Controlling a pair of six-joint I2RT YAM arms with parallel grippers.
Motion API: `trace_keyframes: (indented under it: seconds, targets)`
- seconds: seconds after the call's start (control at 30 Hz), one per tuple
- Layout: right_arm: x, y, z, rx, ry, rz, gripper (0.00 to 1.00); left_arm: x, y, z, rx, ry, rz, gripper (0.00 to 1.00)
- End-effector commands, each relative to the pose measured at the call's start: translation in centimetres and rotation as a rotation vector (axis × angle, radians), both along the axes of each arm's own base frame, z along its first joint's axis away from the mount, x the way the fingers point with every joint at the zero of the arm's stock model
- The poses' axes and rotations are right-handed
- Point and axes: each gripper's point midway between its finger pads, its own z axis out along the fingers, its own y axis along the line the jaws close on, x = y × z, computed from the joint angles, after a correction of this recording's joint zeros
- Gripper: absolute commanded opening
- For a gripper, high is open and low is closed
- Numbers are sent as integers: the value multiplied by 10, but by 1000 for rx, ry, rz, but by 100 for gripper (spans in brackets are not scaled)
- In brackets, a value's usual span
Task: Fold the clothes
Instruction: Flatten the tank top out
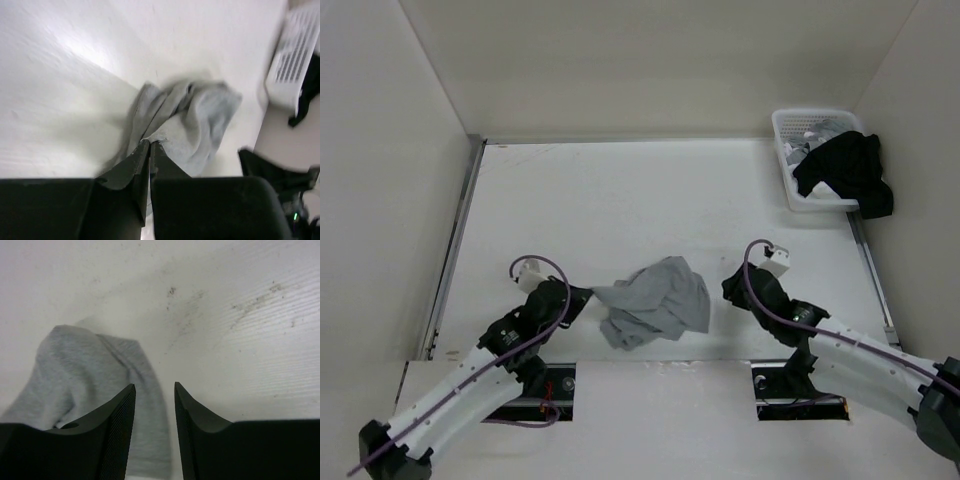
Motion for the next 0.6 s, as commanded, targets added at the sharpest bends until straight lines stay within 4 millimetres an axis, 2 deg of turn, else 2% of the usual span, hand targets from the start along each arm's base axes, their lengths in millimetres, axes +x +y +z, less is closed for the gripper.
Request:
trace_keyframes:
  seconds: [0.0,0.17,0.27,0.4,0.47,0.57]
  targets:
    - [-12,5,1,-15,61,5,41,10,29,-6,119,-3,4,0]
    - [-32,19,-14,-44,172,42,44,32,35,-19,63,-12,17,0]
    - [-54,46,-20,-45,245,145,41,41,35,-21,44,-26,4,0]
    - [-94,77,-23,-4,346,237,44,40,30,-22,24,-49,-27,0]
    - [-111,85,-28,11,387,244,46,39,30,-22,29,-58,-38,0]
    - [-125,91,-38,25,434,224,45,38,26,-20,30,-78,-64,1]
